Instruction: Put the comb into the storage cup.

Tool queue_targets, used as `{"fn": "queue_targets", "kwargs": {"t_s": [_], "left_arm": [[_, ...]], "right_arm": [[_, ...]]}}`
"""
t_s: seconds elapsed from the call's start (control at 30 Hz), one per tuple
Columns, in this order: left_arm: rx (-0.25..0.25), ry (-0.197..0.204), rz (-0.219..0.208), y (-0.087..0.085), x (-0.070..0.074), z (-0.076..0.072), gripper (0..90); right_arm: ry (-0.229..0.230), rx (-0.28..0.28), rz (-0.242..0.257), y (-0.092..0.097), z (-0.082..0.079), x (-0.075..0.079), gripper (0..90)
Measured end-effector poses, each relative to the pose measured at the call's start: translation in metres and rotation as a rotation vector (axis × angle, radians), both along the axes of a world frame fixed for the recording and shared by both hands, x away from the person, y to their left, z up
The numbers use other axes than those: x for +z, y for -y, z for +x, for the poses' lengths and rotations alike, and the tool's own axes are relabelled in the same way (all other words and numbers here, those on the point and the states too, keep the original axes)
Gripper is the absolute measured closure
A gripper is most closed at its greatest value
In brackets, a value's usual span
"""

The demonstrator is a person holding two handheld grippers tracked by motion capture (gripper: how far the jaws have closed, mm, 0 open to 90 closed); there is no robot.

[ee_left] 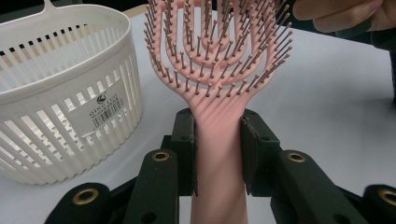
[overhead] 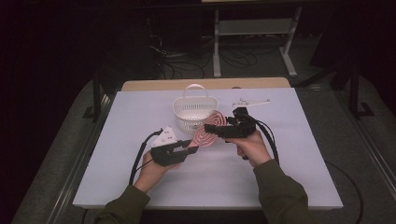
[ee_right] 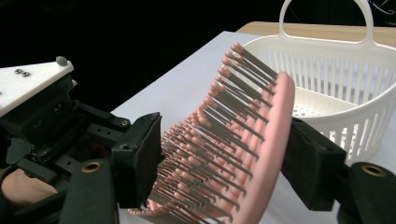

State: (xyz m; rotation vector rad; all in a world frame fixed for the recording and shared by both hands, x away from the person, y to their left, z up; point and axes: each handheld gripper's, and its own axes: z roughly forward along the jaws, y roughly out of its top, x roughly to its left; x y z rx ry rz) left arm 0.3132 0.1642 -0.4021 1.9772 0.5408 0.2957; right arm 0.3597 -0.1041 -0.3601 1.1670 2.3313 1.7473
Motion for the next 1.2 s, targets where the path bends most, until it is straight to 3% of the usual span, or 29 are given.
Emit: {"fn": "queue_targets", "kwargs": {"t_s": [1.2], "left_arm": [[0.014,0.013,0.023,0.0006,-0.0013,0.0004,70.0]], "right_arm": [[-0.033,0.021,0.019,-0.0017,0.0007,-0.0017,50.6]]}}
